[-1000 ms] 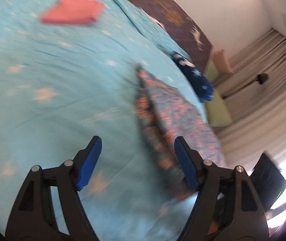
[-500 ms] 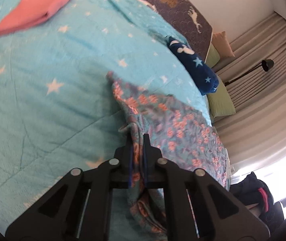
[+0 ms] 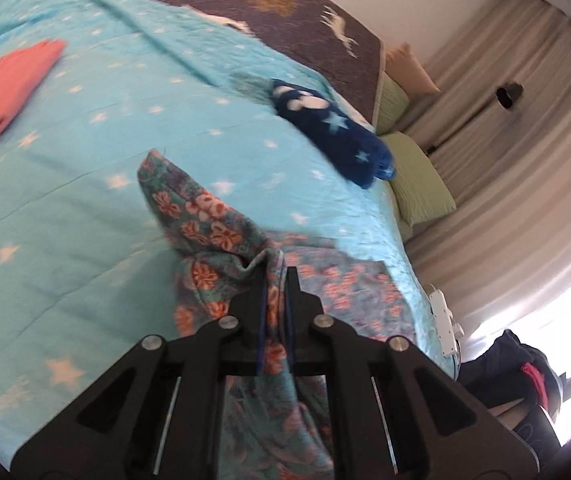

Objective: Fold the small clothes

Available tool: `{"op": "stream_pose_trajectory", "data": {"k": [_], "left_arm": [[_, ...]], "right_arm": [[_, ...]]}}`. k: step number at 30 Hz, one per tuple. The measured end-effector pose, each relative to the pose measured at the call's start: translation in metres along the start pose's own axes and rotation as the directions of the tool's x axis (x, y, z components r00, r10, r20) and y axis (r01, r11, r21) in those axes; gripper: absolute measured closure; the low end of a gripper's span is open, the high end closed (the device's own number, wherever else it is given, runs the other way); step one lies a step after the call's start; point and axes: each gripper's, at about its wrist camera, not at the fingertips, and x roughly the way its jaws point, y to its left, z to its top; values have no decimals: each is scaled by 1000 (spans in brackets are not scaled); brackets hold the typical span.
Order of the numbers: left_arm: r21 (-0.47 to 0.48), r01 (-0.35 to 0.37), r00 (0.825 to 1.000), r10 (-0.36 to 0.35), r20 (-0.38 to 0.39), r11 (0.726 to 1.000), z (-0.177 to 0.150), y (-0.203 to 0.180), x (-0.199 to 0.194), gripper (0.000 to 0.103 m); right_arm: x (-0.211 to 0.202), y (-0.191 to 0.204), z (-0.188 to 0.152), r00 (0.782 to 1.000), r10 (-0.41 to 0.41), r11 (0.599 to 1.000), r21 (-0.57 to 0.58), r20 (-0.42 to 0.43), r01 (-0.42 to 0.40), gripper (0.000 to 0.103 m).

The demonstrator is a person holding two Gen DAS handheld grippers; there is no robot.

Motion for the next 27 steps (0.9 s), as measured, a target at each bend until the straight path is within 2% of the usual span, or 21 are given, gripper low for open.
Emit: {"op": "stream_pose_trajectory", "data": {"k": [4,8,11,14,18,20,23,27], "left_arm": [[120,11,1000,-8,-22,993,2,-61,28,94],[215,45,995,-26,-92,976,-5,-121,73,94],[269,74,988,-33,-152,960,-19,-156,108,94],[304,100,973,-29,-230,948,-42,-185,150,94],[321,85,952,18,-307,943,-67,-199,192,94],[334,71,945,44,-323,940,-76,-201,200,94],[358,54,945,68,-319,932,-82,-203,201,94],[359,44,951,71,-300,932,-78,-207,191,94]], "right_arm": [[-40,-34,1,997,-38,997,75,72,33,98],[-83,-75,-5,986,-98,984,159,135,76,98],[-111,-107,-19,977,-154,966,229,151,117,98],[-132,-135,-35,969,-208,940,301,136,159,98],[-152,-176,-60,964,-252,892,406,82,199,98],[-155,-188,-72,968,-245,874,445,54,196,98],[-152,-202,-88,978,-208,857,486,19,173,98],[-151,-213,-91,984,-179,853,499,5,153,97]]}}
